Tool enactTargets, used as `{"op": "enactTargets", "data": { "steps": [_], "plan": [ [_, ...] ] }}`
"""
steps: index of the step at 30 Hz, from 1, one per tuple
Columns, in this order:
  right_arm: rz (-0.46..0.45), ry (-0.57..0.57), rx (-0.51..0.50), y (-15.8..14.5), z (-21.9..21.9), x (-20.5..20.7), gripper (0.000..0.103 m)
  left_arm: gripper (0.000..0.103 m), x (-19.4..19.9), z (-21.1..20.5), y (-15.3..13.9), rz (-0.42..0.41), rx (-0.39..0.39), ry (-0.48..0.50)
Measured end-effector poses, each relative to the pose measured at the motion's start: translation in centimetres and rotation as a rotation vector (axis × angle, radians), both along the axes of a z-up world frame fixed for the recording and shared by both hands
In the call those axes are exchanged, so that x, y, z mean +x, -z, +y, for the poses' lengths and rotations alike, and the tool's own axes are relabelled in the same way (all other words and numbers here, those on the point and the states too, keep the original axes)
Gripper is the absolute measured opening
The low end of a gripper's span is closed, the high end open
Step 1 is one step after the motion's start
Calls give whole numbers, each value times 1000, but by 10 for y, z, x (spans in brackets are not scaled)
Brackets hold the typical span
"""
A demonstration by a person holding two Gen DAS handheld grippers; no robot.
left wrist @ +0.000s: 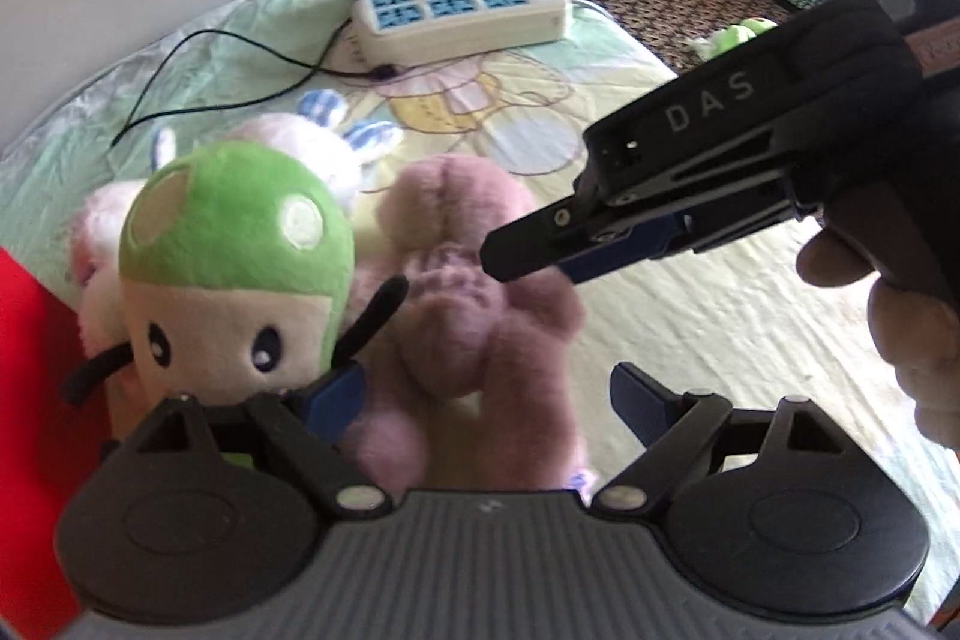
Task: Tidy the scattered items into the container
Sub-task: 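Close the right gripper on the pink teddy bear, then lift the pink teddy bear and carry it toward the red box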
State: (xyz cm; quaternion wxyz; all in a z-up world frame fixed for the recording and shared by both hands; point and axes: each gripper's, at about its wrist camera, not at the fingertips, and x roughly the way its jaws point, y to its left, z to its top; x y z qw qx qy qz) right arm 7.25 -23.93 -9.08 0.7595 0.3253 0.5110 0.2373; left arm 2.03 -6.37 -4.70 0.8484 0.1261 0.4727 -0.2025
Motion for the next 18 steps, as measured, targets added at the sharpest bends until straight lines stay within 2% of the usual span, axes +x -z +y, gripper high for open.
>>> {"op": "enactTargets", "data": {
  "steps": [3, 6, 10, 13, 18],
  "plan": [
    [5, -5, -2, 3, 12, 6, 40, 94, 8, 12, 2, 7, -8, -20],
    [33, -11, 38, 11, 19, 10, 40, 96, 12, 13, 9, 37, -26, -22],
    [44, -17, 63, 13, 22, 10, 35, 96, 10, 5, 13, 46, -31, -35],
    [36, -12, 50, 8, 16, 5, 33, 94, 5, 2, 7, 67, -72, -21],
    [32, -3, -3, 1, 4, -9, 33, 89, -9, -13, 5, 85, -94, 20]
  ]
}}
